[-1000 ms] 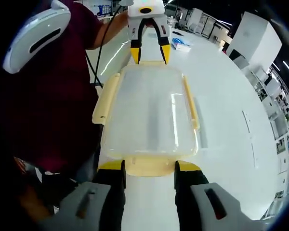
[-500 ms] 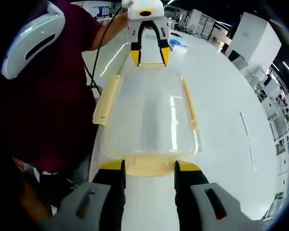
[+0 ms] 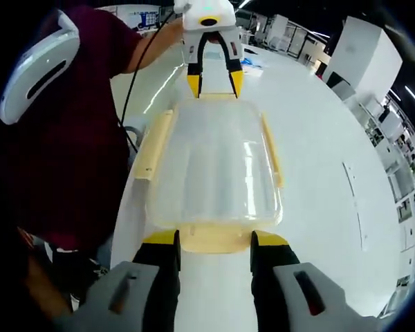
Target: Snap each plastic latch of the storage box into its locked position after aligning the lid with the box until every specified latch is closed and the lid sits flush.
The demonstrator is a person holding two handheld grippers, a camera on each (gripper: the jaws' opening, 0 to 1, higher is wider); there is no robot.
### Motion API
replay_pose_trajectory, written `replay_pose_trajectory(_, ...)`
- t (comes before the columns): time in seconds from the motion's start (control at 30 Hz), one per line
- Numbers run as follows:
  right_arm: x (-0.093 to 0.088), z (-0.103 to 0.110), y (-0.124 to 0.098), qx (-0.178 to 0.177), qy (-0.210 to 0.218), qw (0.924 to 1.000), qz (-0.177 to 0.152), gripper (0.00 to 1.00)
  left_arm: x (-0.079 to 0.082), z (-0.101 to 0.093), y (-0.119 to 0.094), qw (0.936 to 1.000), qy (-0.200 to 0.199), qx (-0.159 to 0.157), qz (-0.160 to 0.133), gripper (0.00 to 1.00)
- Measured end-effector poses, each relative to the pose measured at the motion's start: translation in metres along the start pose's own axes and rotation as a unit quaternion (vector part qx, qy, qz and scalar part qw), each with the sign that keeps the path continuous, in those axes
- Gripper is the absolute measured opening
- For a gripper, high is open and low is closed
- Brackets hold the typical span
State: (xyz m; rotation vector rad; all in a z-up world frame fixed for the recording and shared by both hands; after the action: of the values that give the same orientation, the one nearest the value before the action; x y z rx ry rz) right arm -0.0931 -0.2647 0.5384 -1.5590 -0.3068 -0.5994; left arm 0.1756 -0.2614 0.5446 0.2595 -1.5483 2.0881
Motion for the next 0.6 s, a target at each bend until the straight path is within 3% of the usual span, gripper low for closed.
replay_pose_trajectory(0.6,0.007,-0.031,0.006,0.001,0.010,0.9999,-0.007,0.38,-0.014,0.033,0.011,0.9996,0.001,-0.012,0.025,0.37)
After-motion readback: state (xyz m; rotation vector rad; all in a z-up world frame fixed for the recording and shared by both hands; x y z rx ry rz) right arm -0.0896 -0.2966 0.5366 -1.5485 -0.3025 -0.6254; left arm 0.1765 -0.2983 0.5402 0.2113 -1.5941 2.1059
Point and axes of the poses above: the point that each gripper's makers call its tool centre point, and the gripper's own axes: y roughly forward along the fingers, z roughly to its left, x roughly out of its top, the point moved 7 cm from there along -y, roughly backward along the fingers, and after that the axes turned 13 degrees about y, right-handed, at the moved point
